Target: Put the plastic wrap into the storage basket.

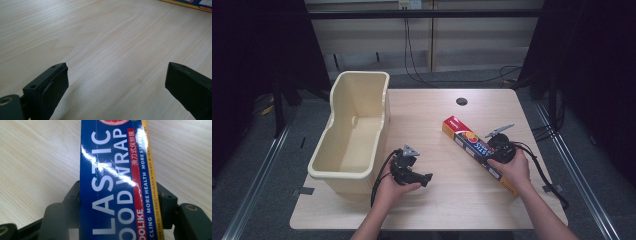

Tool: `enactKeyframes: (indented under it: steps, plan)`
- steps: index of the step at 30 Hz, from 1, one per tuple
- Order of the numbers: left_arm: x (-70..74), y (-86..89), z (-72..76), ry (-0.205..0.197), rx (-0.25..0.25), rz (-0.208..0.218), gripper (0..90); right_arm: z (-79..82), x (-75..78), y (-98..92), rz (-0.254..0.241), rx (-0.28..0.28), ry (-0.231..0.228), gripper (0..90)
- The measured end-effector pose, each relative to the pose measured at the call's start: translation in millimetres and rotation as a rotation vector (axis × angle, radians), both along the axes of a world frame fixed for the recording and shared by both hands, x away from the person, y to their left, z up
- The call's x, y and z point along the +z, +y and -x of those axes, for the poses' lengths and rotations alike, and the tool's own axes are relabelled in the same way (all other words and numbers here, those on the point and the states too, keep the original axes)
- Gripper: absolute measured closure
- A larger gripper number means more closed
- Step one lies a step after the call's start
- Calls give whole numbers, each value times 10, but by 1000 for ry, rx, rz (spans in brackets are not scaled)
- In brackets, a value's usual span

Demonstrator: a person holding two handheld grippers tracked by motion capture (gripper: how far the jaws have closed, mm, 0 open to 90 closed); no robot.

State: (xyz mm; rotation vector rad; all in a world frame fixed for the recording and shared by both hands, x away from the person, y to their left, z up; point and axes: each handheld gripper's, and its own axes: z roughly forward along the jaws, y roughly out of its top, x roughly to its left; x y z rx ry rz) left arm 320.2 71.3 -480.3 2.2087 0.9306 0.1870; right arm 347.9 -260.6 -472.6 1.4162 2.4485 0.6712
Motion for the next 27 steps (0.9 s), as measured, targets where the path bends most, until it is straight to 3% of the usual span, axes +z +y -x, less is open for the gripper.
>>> enactKeyframes:
  steps: [4, 7, 9, 14, 18, 20, 21, 22, 23, 24, 25, 27]
  plan:
    - [14, 3, -4, 2, -6, -6, 47, 2, 4, -2, 3, 8, -1, 399]
    - [20, -9, 10, 1, 9, 22, 47, -4, 17, -9, 12, 35, 7, 408]
    - [33, 10, 15, 5, -11, 5, 47, 14, 55, -38, 6, 60, 15, 410]
    - [71, 7, 16, 15, -22, 23, 45, 79, 128, -46, -7, 95, 6, 412]
    - [190, -21, 28, 4, -48, 33, 44, 128, 208, -50, -36, 167, -9, 412]
    - [250, -48, 27, -2, -61, 55, 43, 155, 260, -40, -20, 243, -18, 412]
    - [280, -54, 21, -3, -73, 47, 43, 155, 260, -40, -20, 243, -18, 412]
    - [326, -71, 7, 7, -87, 75, 34, 166, 285, -50, -37, 281, 4, 412]
    - [326, -71, 7, 7, -87, 75, 33, 169, 297, -58, -40, 307, 3, 412]
    - [353, -77, 2, 13, -96, 79, 33, 169, 297, -58, -40, 307, 3, 412]
    - [395, -90, -15, 8, -117, 58, 30, 178, 324, -69, -54, 342, 8, 411]
    - [417, -106, -20, 7, -116, 68, 29, 184, 342, -73, -58, 351, 14, 411]
